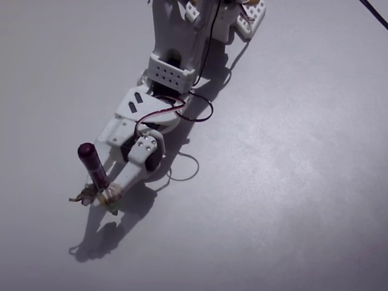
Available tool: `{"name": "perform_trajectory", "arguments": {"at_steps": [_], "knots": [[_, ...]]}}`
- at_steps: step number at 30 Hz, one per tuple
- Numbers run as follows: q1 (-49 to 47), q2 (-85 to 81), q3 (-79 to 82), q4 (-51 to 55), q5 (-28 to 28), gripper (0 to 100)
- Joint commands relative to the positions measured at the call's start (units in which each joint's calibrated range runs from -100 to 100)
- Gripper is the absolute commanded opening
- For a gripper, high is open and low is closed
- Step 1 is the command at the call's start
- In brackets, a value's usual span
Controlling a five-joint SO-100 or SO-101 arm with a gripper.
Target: Draw the capital letter X with the green marker.
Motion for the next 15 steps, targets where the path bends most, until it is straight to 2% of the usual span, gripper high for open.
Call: {"name": "perform_trajectory", "arguments": {"at_steps": [1,15], "knots": [[1.5,0.1,-0.8,-1.3,-0.3,1],[3.6,2.8,3.1,-2.8,-0.3,1]]}}
